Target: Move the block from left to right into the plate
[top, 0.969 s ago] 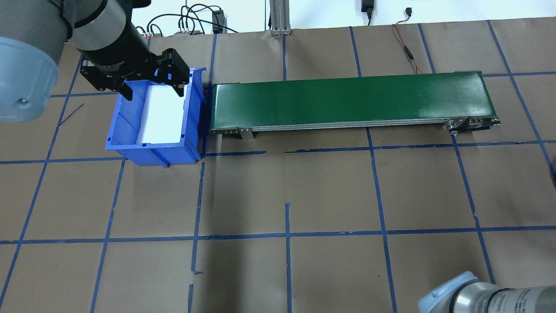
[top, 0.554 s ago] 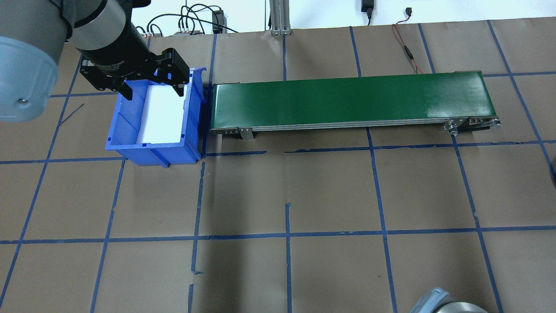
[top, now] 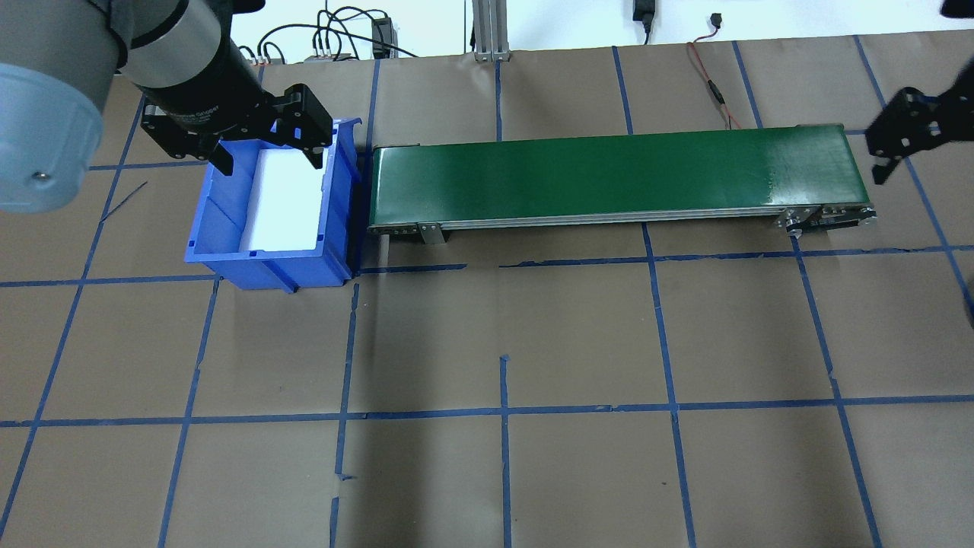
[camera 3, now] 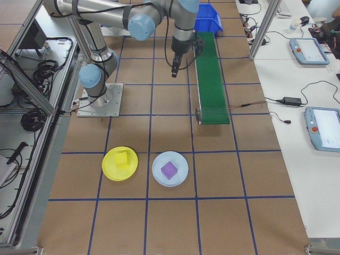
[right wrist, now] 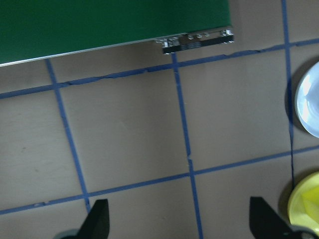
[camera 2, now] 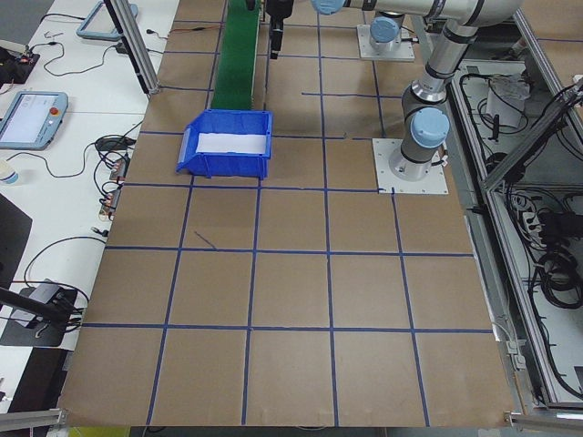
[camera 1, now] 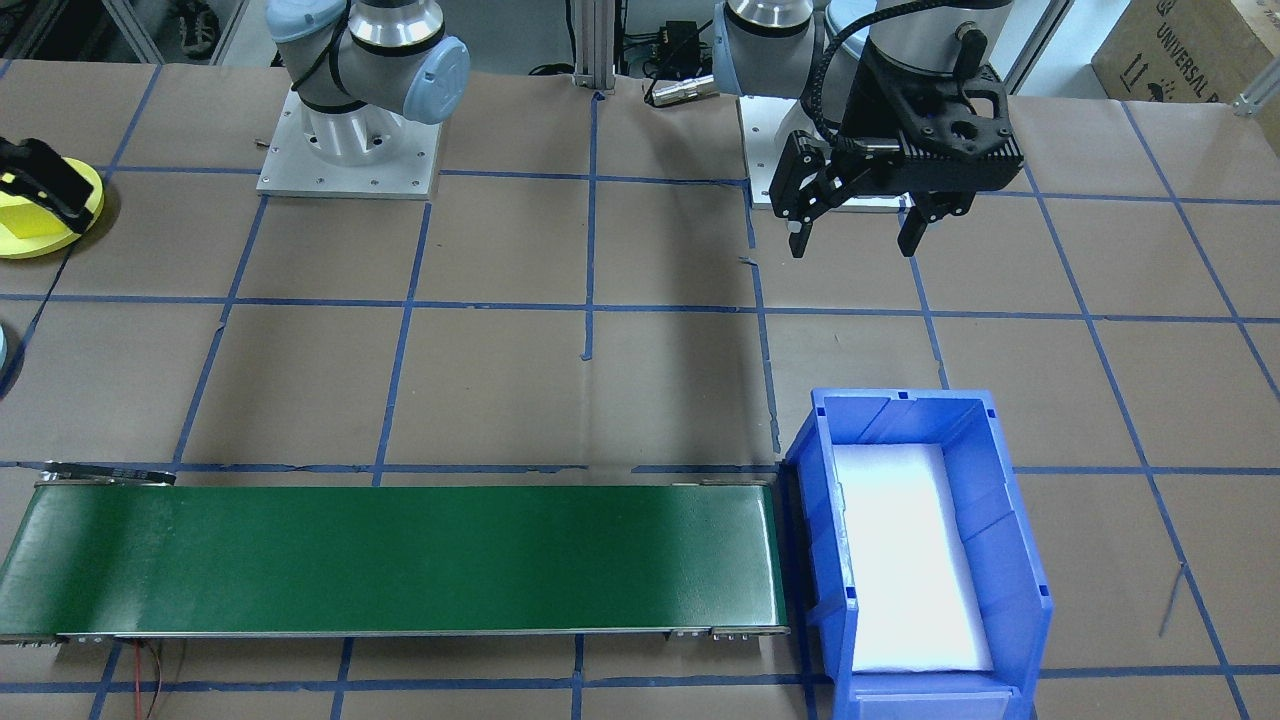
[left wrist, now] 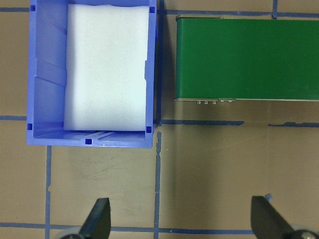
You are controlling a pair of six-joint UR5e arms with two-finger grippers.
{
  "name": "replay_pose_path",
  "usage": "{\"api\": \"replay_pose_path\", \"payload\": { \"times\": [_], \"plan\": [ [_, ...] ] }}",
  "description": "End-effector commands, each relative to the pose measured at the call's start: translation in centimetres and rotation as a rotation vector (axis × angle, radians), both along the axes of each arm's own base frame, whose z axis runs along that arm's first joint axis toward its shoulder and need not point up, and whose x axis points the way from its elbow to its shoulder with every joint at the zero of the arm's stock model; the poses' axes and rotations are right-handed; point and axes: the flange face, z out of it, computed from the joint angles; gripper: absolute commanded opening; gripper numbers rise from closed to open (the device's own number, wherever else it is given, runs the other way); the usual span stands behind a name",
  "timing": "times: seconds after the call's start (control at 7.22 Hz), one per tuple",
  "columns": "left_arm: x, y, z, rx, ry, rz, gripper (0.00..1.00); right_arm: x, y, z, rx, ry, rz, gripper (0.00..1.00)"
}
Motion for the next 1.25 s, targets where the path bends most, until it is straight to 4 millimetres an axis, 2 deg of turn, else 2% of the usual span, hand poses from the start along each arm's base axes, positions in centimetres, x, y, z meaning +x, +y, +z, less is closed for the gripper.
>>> {"api": "replay_pose_path", "payload": {
  "times": [0.0, 0.14, 0.42, 0.55, 0.69, 0.97, 1.11],
  "plan": [
    [0.0, 0.0, 0.0, 0.000, 0.000, -0.001, 1.00, 10.4, -2.0, 2.4, -0.065, -0.094, 0.086, 1.00],
    [0.0, 0.0, 0.0, 0.000, 0.000, -0.001, 1.00, 13.8, -1.8, 2.0, -0.064, -0.084, 0.060, 1.00],
    [0.0, 0.0, 0.1, -0.002, 0.000, -0.001, 1.00, 13.6, -3.0, 1.2, -0.037, -0.047, 0.020, 1.00],
    [0.0, 0.0, 0.0, 0.000, 0.001, -0.002, 1.00, 14.4, -2.2, 0.2, 0.008, -0.054, 0.017, 1.00],
    [-0.1, 0.0, 0.2, -0.004, 0.004, -0.002, 1.00, 16.7, -1.6, 0.1, 0.003, -0.043, 0.030, 1.00],
    [0.0, 0.0, 0.2, -0.005, 0.003, 0.000, 1.00, 16.9, -2.6, 1.9, -0.082, -0.065, 0.048, 1.00],
    [-0.1, 0.0, 0.2, -0.003, 0.004, -0.002, 1.00, 16.9, -2.9, 2.1, -0.115, -0.069, 0.039, 1.00]
  ]
}}
